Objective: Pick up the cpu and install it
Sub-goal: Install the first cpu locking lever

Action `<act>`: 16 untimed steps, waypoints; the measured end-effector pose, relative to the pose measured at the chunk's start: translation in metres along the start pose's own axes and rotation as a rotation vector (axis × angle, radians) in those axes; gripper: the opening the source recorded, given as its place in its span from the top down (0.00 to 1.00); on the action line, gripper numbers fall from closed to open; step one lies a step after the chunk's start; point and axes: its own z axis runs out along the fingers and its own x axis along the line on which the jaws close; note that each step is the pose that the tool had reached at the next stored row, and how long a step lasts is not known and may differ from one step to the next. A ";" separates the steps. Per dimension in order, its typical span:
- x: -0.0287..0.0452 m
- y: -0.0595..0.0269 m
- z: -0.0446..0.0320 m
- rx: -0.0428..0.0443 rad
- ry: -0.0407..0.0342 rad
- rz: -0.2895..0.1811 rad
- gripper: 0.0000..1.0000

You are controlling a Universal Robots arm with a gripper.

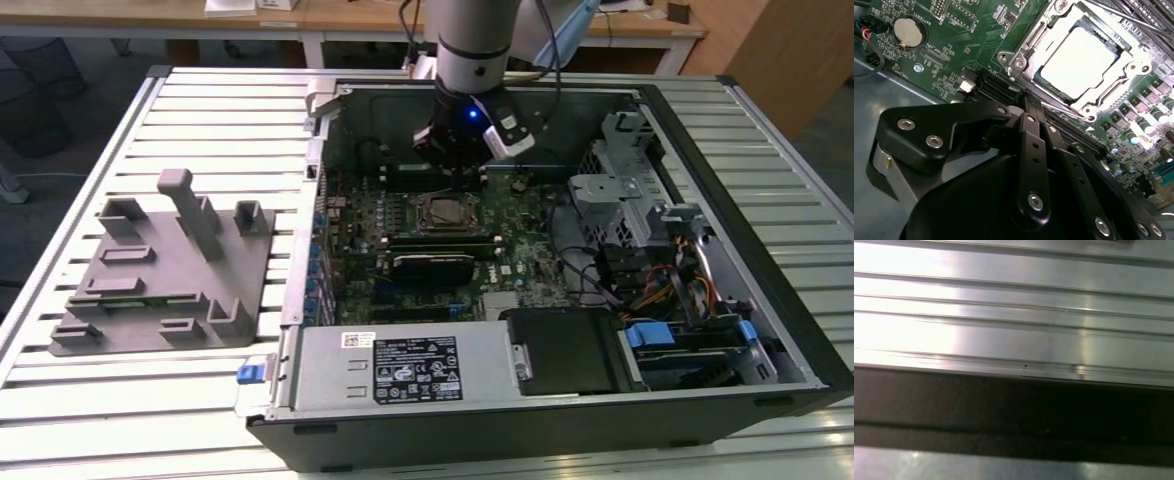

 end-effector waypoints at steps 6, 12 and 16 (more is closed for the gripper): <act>-0.0002 -0.0004 0.0056 0.0119 0.0008 0.000 0.89; -0.0024 -0.0007 0.0077 0.0244 0.0014 0.000 0.89; -0.0029 -0.0010 0.0088 0.0293 0.0020 0.000 0.89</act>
